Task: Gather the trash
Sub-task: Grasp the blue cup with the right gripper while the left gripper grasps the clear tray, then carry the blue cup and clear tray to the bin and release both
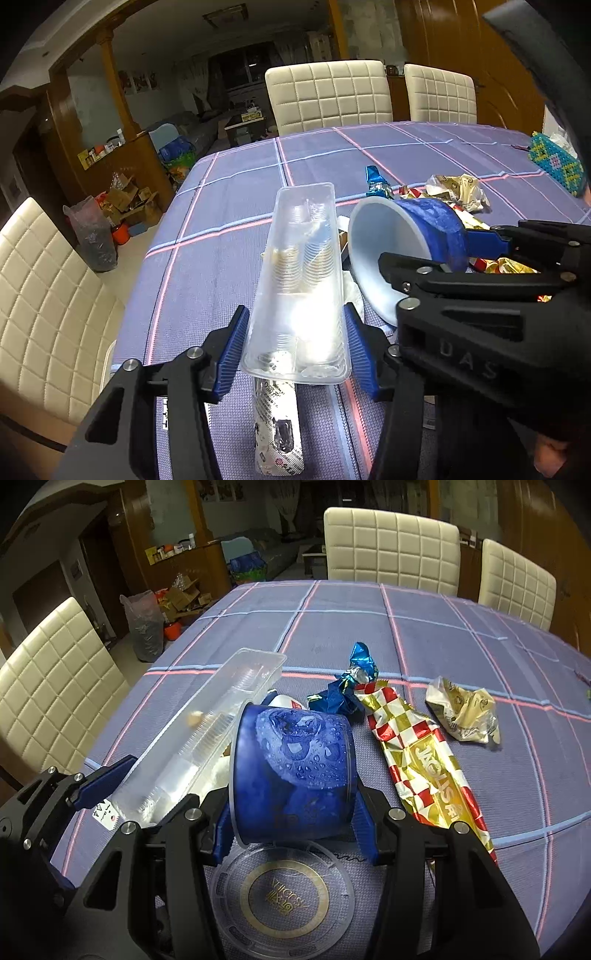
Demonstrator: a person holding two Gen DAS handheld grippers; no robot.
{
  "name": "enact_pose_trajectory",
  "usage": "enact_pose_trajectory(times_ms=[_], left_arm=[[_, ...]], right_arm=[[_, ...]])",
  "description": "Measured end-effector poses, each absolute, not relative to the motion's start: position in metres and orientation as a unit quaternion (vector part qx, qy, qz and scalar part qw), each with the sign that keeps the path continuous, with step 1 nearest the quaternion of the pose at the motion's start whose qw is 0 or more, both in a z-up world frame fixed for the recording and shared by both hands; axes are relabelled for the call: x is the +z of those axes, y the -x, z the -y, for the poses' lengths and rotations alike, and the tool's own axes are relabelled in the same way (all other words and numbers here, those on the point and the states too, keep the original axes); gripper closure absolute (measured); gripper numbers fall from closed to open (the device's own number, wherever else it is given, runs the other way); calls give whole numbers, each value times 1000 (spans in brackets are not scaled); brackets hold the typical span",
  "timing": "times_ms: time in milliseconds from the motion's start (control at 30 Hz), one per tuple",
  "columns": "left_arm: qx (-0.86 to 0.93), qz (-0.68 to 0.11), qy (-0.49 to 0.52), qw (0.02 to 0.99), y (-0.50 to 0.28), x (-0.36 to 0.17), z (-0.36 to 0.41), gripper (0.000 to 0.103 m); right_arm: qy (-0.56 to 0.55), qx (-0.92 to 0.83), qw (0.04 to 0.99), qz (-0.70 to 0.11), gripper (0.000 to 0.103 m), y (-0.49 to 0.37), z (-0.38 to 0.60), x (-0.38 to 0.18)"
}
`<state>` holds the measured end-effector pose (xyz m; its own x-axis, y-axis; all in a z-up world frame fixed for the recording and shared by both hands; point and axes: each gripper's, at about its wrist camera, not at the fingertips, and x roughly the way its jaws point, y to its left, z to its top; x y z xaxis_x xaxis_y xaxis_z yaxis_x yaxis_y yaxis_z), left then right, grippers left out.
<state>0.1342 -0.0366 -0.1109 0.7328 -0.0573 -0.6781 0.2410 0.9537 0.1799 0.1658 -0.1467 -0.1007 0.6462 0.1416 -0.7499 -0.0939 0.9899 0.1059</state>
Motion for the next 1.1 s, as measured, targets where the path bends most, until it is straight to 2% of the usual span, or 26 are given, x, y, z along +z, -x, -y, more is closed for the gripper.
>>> enact_pose_trajectory(times_ms=[600, 1100], left_arm=[[-52, -301, -126, 944, -117, -75, 28, 55], [-11, -293, -90, 952, -107, -66, -19, 55]], right_arm=[[-18, 65, 926, -372, 50, -151, 147, -71], [6, 83, 929, -360, 50, -145, 119, -58]])
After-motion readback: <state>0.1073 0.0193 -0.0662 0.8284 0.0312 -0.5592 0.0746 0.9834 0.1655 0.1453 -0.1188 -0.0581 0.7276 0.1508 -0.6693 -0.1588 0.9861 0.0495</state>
